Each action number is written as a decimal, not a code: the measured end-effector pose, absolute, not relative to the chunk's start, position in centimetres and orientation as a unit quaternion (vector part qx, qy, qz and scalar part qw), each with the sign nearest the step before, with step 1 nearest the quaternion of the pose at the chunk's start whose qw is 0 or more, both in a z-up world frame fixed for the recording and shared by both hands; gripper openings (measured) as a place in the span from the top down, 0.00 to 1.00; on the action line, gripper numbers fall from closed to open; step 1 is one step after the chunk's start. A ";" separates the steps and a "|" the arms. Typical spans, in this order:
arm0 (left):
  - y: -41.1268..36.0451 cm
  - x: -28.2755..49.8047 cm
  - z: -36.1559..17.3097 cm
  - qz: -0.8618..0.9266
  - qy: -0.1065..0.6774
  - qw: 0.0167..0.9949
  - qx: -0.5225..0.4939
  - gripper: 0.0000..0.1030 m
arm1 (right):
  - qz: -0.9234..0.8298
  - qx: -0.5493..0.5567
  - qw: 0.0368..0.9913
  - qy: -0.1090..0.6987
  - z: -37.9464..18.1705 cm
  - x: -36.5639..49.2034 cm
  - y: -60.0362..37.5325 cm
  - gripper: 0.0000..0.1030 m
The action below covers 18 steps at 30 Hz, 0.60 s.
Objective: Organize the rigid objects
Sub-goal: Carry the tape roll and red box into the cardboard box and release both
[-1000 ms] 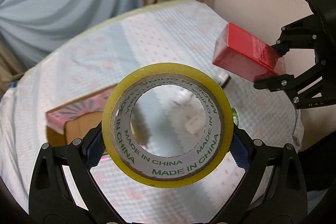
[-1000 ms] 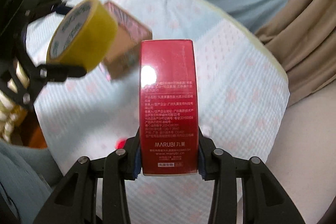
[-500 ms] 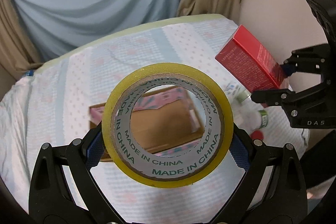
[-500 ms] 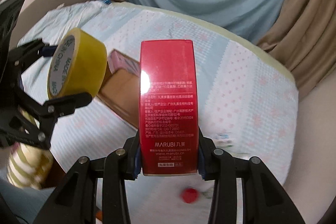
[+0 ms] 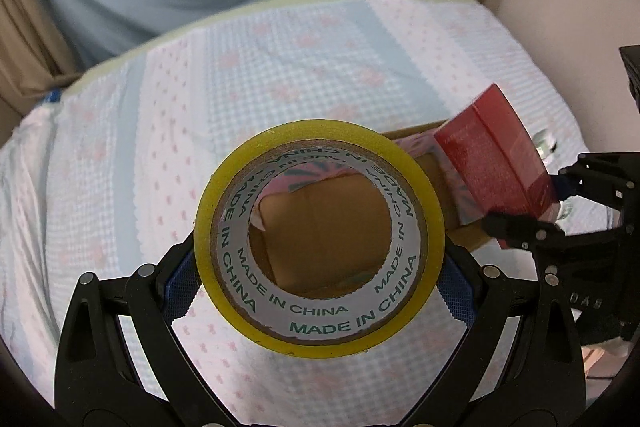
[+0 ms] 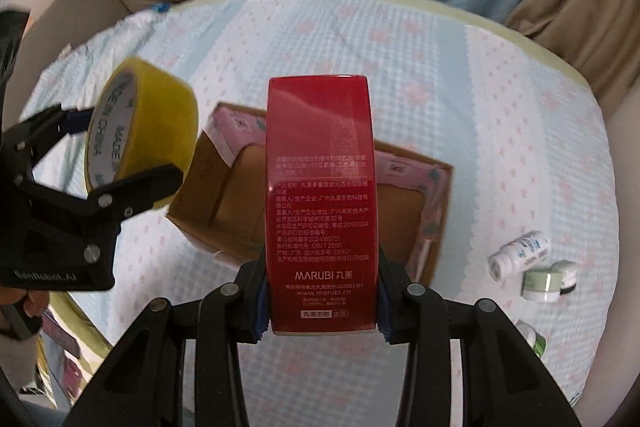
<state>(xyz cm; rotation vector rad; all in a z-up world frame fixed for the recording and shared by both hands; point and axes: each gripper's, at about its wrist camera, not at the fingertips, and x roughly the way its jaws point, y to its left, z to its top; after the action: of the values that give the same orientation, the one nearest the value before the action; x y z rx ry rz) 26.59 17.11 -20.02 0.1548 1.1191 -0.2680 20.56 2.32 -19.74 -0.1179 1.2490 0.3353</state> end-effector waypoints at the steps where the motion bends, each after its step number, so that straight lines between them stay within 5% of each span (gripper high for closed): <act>1: 17.2 27.2 -21.0 -0.125 0.536 0.832 0.072 0.06 | 0.158 -0.064 0.792 0.586 -20.5 20.9 2.6 0.63; 18: 16.3 34.4 -35.5 -0.095 0.637 0.762 0.067 0.06 | 0.203 -0.170 0.716 0.646 -35.4 27.7 3.6 0.63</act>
<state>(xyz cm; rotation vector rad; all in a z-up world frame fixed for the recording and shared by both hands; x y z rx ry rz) 34.44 16.27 -35.48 0.1455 1.3862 -0.2058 27.68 3.62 -35.35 -0.3765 1.4300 0.4486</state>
